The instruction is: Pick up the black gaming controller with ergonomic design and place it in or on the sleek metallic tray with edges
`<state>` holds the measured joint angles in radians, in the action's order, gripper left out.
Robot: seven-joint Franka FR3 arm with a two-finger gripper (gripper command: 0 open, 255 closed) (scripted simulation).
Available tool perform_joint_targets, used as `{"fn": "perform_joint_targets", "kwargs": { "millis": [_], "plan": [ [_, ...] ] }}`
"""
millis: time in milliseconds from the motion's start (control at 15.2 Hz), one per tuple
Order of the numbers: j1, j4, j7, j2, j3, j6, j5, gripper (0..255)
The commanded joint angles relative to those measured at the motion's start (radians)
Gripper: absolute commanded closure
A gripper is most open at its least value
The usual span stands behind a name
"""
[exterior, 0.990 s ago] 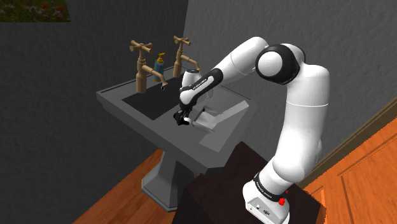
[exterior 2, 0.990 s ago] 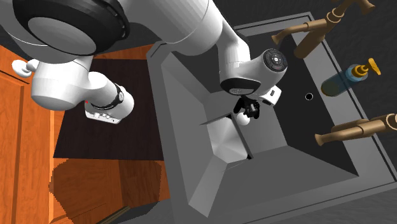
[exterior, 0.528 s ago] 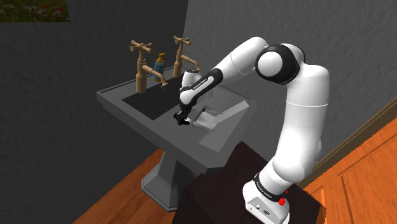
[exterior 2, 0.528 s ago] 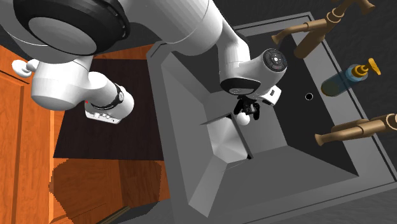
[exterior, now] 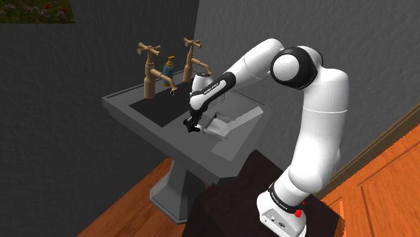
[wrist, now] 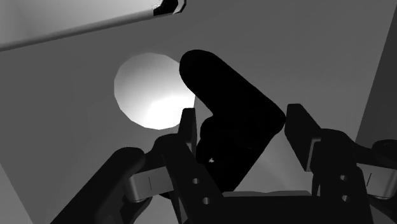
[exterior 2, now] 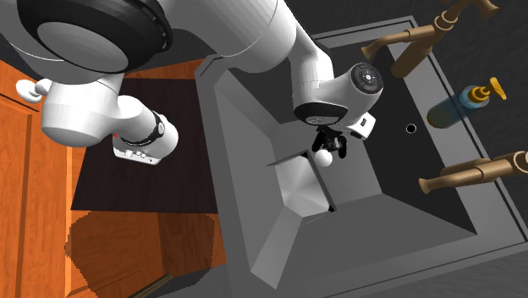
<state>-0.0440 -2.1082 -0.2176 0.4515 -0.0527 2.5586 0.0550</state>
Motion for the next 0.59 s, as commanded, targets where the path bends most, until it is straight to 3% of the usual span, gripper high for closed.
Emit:
{"fn": "perform_joint_targets", "kwargs": {
  "millis": [0, 528],
  "plan": [
    [-0.002, -0.007, -0.002, 0.003, 0.002, 0.004, 0.000, 255],
    [-0.007, -0.010, -0.008, -0.085, -0.004, -0.081, -0.009, 255]
  ]
}}
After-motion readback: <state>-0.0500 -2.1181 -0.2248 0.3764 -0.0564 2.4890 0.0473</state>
